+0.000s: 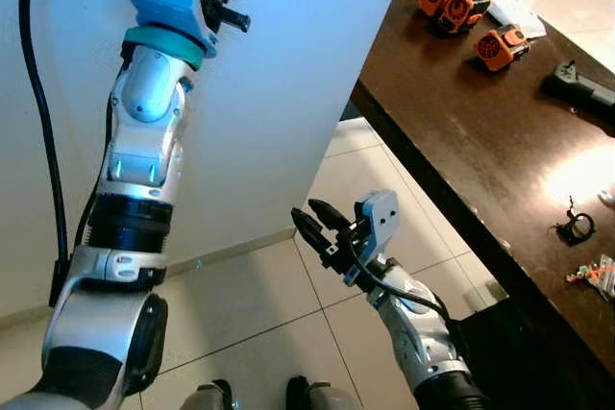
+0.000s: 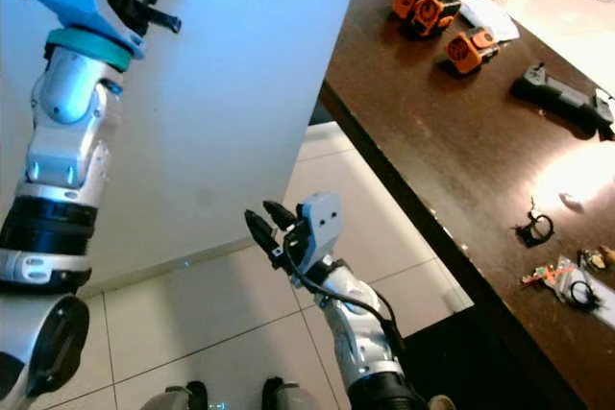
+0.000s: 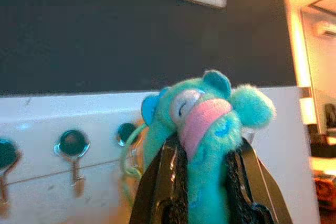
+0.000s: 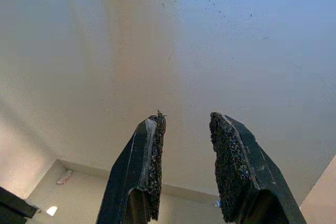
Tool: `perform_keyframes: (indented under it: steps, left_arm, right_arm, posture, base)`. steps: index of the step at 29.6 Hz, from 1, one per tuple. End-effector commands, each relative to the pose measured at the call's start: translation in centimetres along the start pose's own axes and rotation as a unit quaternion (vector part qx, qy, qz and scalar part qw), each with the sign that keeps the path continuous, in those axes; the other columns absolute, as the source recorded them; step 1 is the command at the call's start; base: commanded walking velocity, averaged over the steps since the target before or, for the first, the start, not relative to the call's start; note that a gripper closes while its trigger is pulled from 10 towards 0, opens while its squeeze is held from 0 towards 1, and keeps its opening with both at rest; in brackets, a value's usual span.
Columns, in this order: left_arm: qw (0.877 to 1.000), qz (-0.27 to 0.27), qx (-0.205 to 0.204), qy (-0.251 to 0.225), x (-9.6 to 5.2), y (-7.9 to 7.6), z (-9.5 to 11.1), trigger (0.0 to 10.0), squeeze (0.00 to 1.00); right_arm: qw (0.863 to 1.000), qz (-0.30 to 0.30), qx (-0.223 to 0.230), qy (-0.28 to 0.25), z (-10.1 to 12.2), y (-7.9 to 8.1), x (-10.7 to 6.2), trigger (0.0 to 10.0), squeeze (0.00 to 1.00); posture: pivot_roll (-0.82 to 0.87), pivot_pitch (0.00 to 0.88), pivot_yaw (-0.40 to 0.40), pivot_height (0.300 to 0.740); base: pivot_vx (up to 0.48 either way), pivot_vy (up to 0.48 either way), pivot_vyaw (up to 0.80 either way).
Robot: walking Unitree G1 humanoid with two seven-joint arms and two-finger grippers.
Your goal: Hang keys on a hook
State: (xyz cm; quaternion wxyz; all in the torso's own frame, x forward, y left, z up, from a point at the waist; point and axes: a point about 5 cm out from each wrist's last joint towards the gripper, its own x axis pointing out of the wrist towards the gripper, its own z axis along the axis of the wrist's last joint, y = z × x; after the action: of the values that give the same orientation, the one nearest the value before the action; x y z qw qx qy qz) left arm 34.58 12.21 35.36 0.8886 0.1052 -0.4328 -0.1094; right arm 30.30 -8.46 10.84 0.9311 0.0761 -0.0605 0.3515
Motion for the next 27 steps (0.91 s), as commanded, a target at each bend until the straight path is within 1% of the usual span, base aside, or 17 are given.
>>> perform_keyframes:
  steps: [1,2,5,6,9,11,13,14,15,16,20,21,22,23,24,25,27]
  left_arm:
    - [0.999,-0.031,0.001,-0.009,-0.3,-1.3,0.3,10.0,0.00]
    - [0.999,-0.031,0.001,-0.009,-0.3,-1.3,0.3,10.0,0.00]
    - [0.997,-0.081,-0.006,0.011,-1.8,-3.5,-0.4,10.0,0.00]
    - [0.993,-0.108,-0.015,0.035,-2.7,-4.9,-1.4,10.0,0.00]
    - [0.993,-0.108,-0.015,0.035,-2.7,-4.9,-1.4,10.0,0.00]
    - [0.984,-0.149,-0.020,0.097,-4.0,-6.8,-3.6,10.0,0.00]
    - [0.984,-0.149,-0.020,0.097,-4.0,-6.8,-3.6,10.0,0.00]
    - [0.979,-0.151,-0.001,0.137,-4.6,-7.2,-5.0,10.0,0.00]
    - [0.979,-0.151,-0.001,0.137,-4.6,-7.2,-5.0,10.0,0.00]
    - [0.976,-0.134,0.004,0.169,-5.1,-7.1,-6.0,10.0,0.45]
    - [0.976,-0.134,0.004,0.169,-5.1,-7.1,-6.0,10.0,0.45]
    - [0.974,-0.113,0.010,0.198,-5.9,-6.8,-7.0,10.0,1.00]
    - [0.968,-0.108,0.006,0.225,-7.6,-6.7,-7.9,10.0,0.00]
    - [0.962,-0.109,-0.006,0.252,-9.5,-6.9,-8.5,10.0,0.00]
    - [0.962,-0.109,-0.006,0.252,-9.5,-6.9,-8.5,10.0,0.00]
    - [0.950,-0.110,-0.022,0.291,-12.1,-7.0,-9.6,10.0,0.00]
    - [0.950,-0.110,-0.022,0.291,-12.1,-7.0,-9.6,10.0,0.00]
  right_arm:
    - [1.000,-0.004,0.003,0.005,-0.2,-0.2,-0.4,10.0,0.00]
    - [1.000,-0.004,0.003,0.005,-0.2,-0.2,-0.4,10.0,0.00]
    - [1.000,-0.004,0.004,0.008,-0.4,-0.2,-0.4,10.0,0.00]
    - [1.000,-0.003,0.005,0.011,-0.5,-0.2,-0.4,10.0,0.00]
    - [1.000,-0.003,0.005,0.011,-0.5,-0.2,-0.4,10.0,0.00]
    - [1.000,-0.001,0.006,0.013,-0.6,-0.1,-0.2,10.0,0.00]
    - [1.000,-0.001,0.006,0.013,-0.6,-0.1,-0.2,10.0,0.00]
    - [1.000,0.000,0.006,0.013,-0.6,-0.1,-0.2,10.0,0.00]
    - [1.000,0.000,0.006,0.013,-0.6,-0.1,-0.2,10.0,0.00]
    - [1.000,-0.002,0.005,0.012,-0.6,-0.1,-0.2,10.0,0.00]
    - [1.000,-0.002,0.005,0.012,-0.6,-0.1,-0.2,10.0,0.00]
    - [1.000,-0.006,0.005,0.012,-0.6,-0.2,-0.3,10.0,0.00]
    - [1.000,-0.011,0.004,0.013,-0.7,-0.3,-0.6,10.0,0.00]
    - [1.000,-0.015,0.003,0.014,-0.8,-0.3,-0.8,10.0,0.00]
    - [1.000,-0.015,0.003,0.014,-0.8,-0.3,-0.8,10.0,0.00]
    - [1.000,-0.020,0.003,0.014,-0.8,-0.3,-1.0,10.0,0.00]
    - [1.000,-0.020,0.003,0.014,-0.8,-0.3,-1.0,10.0,0.00]
  posture:
    - [-0.10,0.161,-0.084,0.740]
    - [-0.10,0.161,-0.084,0.740]
    - [-0.09,0.158,-0.085,0.740]
    - [-0.09,0.155,-0.085,0.740]
    - [-0.09,0.155,-0.085,0.740]
    - [-0.08,0.154,-0.086,0.740]
    - [-0.08,0.154,-0.086,0.740]
    - [-0.09,0.151,-0.080,0.740]
    - [-0.09,0.151,-0.080,0.740]
    - [-0.10,0.151,-0.076,0.740]
    - [-0.10,0.151,-0.076,0.740]
    - [-0.10,0.152,-0.072,0.740]
    - [-0.11,0.155,-0.064,0.740]
    - [-0.11,0.158,-0.060,0.740]
    - [-0.11,0.158,-0.060,0.740]
    - [-0.12,0.160,-0.056,0.740]
    - [-0.12,0.160,-0.056,0.740]
  base:
    - [0.000,0.000,0.00]
    - [0.000,0.000,0.00]
    - [0.000,0.000,0.00]
    - [0.000,0.000,0.00]
    - [0.000,0.000,0.00]
    - [0.000,0.000,0.00]
    - [0.000,0.000,0.00]
    - [0.000,0.000,0.00]
    - [0.000,0.000,0.00]
    - [0.000,0.000,0.00]
    - [0.000,0.000,0.00]
    - [0.000,0.000,0.00]
    - [0.000,0.000,0.00]
    - [0.000,0.000,0.00]
    - [0.000,0.000,0.00]
    - [0.000,0.000,0.00]
    - [0.000,0.000,0.00]
